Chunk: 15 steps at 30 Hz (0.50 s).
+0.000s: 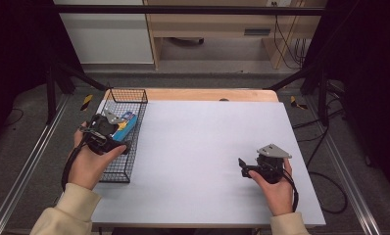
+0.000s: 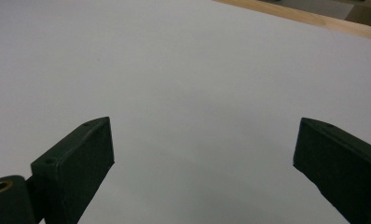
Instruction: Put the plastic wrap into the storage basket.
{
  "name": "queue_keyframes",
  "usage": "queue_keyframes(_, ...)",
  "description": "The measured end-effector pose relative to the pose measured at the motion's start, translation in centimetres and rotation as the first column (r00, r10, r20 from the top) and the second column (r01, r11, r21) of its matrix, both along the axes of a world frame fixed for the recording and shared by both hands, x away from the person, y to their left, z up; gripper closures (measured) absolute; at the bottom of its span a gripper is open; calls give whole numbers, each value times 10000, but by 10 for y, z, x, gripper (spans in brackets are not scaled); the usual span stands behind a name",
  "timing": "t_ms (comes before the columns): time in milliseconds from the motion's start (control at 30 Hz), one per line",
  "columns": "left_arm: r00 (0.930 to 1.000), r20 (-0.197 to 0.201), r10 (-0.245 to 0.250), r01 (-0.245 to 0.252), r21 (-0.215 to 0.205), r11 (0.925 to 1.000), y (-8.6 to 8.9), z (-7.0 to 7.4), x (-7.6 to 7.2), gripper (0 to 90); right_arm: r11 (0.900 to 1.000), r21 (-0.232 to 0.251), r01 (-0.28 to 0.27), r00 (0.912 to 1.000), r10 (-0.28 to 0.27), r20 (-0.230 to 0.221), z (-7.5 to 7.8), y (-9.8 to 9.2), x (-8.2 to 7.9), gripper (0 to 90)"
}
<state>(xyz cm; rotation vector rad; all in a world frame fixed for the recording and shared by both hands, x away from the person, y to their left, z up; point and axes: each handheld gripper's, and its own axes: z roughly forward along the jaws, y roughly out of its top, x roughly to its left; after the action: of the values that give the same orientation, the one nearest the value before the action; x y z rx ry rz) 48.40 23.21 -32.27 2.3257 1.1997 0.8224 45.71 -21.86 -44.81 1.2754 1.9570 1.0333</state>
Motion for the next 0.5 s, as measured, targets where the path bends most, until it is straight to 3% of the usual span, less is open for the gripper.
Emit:
queue_keyframes(367, 9993, 93, -349, 352, -396, 9986, -1, 3, 8, 98, 9999, 25, 108, 9999, -109, 93, 3, 0, -4, 53)
queue_keyframes(500, 9975, 396, -592, 619, -710, 9956, -1, 5, 9, 95, 9997, 128, 214, 9998, -215, 35, 4, -4, -8, 52)
